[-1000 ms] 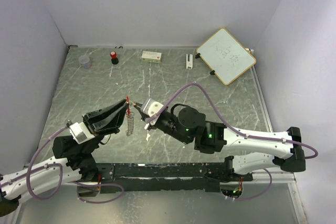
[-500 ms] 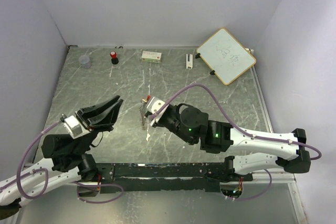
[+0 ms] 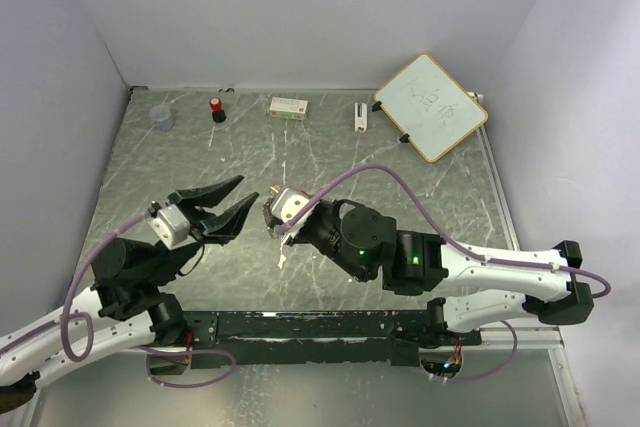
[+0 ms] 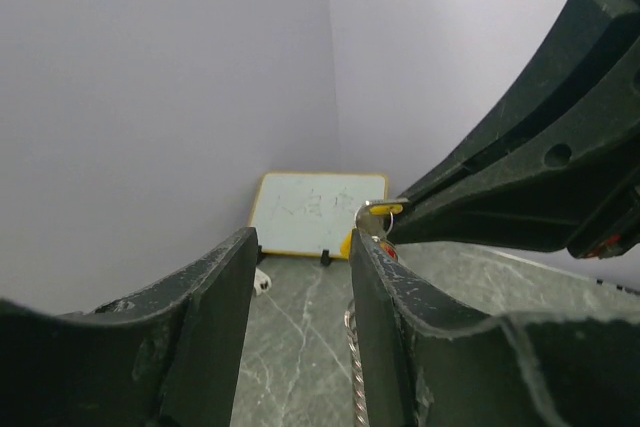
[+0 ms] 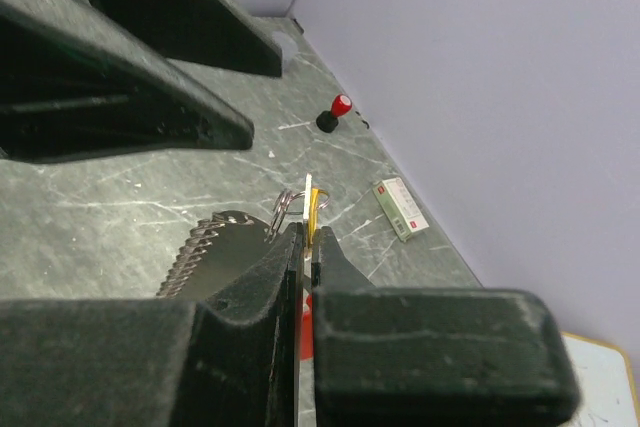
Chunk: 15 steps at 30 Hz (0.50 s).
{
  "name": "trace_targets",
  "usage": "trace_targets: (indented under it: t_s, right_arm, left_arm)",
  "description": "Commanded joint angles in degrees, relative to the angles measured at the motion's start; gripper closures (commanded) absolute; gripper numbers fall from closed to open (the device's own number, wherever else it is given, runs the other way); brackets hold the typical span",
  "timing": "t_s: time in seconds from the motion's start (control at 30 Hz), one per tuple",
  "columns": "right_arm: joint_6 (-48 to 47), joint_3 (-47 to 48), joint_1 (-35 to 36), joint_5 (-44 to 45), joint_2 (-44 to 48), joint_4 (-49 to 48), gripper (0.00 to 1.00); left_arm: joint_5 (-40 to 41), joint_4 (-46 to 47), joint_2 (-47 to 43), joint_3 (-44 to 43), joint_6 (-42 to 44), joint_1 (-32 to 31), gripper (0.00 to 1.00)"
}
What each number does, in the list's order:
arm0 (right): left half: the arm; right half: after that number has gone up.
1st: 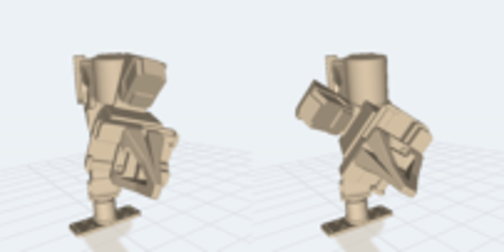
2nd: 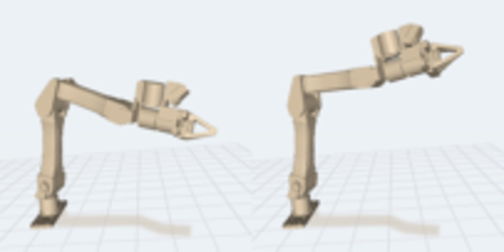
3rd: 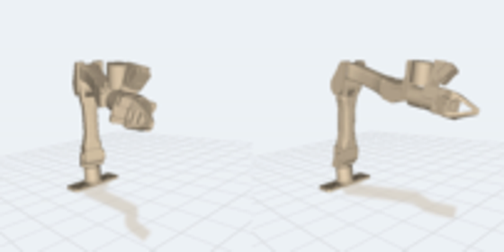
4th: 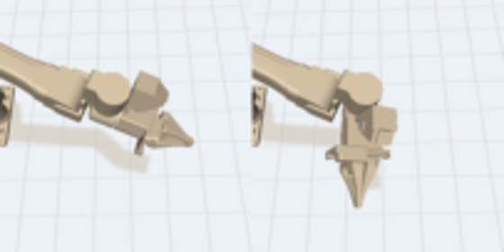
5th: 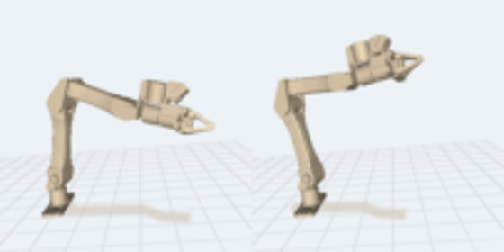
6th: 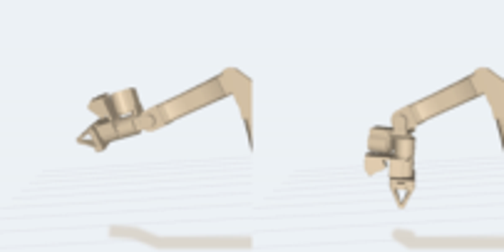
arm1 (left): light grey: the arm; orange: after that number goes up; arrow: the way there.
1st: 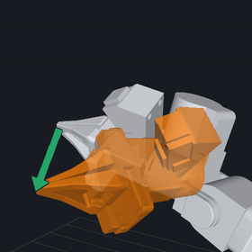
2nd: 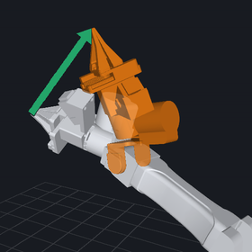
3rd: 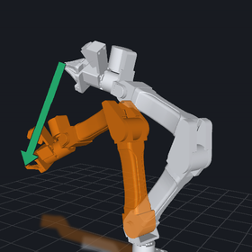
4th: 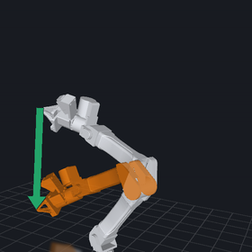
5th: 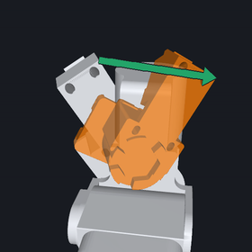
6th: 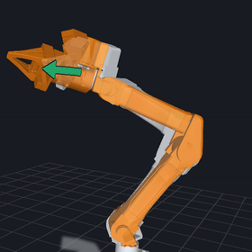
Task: Remove the keys from the keyring
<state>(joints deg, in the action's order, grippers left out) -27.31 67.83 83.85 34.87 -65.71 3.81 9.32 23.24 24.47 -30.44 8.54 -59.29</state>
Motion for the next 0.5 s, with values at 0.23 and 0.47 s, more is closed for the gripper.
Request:
trace_targets:
  t_s: [0.23, 0.47]
  right_arm:
    - [-2.7, 1.71, 3.0, 3.92, 0.19, -2.49, 1.0]
    - [-3.17, 1.27, 3.81, 4.76, 0.37, -3.15, 1.0]
  left_arm:
    - [-5.81, 0.33, 3.21, -1.29, 0.5, 0.05, 0.51]
    - [-6.57, 0.72, 3.63, -0.78, 0.36, 0.05, 0.53]
